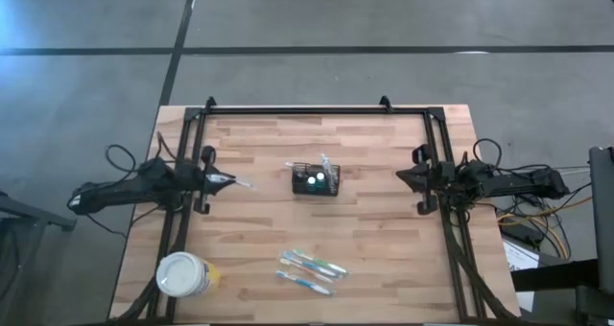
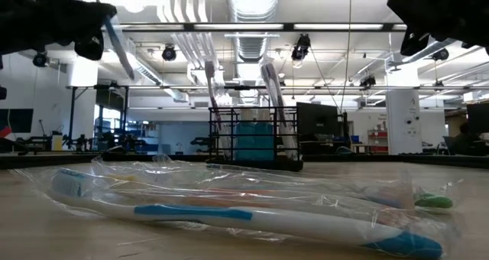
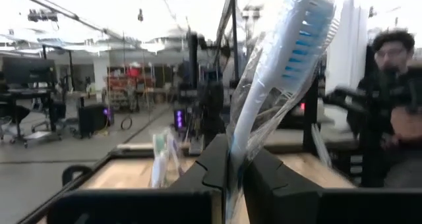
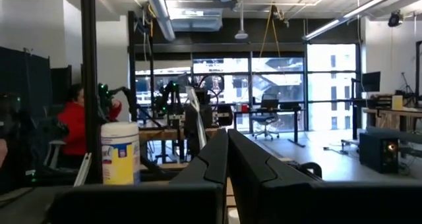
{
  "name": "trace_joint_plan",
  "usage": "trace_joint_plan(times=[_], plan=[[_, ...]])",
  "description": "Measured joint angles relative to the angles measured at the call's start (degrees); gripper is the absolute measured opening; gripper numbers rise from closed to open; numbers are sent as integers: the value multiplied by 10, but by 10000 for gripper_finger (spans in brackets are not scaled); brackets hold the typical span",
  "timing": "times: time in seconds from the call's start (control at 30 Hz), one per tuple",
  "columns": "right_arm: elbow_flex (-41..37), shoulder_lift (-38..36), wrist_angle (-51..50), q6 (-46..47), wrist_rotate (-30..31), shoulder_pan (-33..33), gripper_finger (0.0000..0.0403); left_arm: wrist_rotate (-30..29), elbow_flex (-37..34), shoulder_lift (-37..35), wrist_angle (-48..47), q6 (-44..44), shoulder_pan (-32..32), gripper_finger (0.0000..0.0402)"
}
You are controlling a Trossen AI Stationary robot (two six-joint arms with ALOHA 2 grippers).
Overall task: Pick & Place toothbrushing station
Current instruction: Put the top blue toothbrush into the black organizer
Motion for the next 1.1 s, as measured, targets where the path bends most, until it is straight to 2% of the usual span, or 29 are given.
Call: trace_joint_plan(times=[0.13, 0.3, 0.47, 0.7, 0.8, 0.93, 1.1], plan=[[0, 0, -2, -11, 1, 0, 8, -38, 29, 14, 35, -47, 0, 24], [0, 0, 0, -16, 32, 0, 8, -33, 79, 78, 52, -15, 0, 24], [0, 0, 2, -27, 36, 0, 8, 6, 121, 210, 145, -4, 0, 24], [0, 0, 3, -27, 38, 0, 8, 12, 188, 412, 205, 28, 0, 24], [0, 0, 3, -27, 38, 0, 8, 40, 198, 488, 256, 25, -1, 24], [0, 1, 1, -26, 38, 0, 8, 51, 215, 561, 329, 22, -2, 24], [0, 3, -3, -25, 38, 0, 8, 31, 233, 632, 330, 31, -1, 24]])
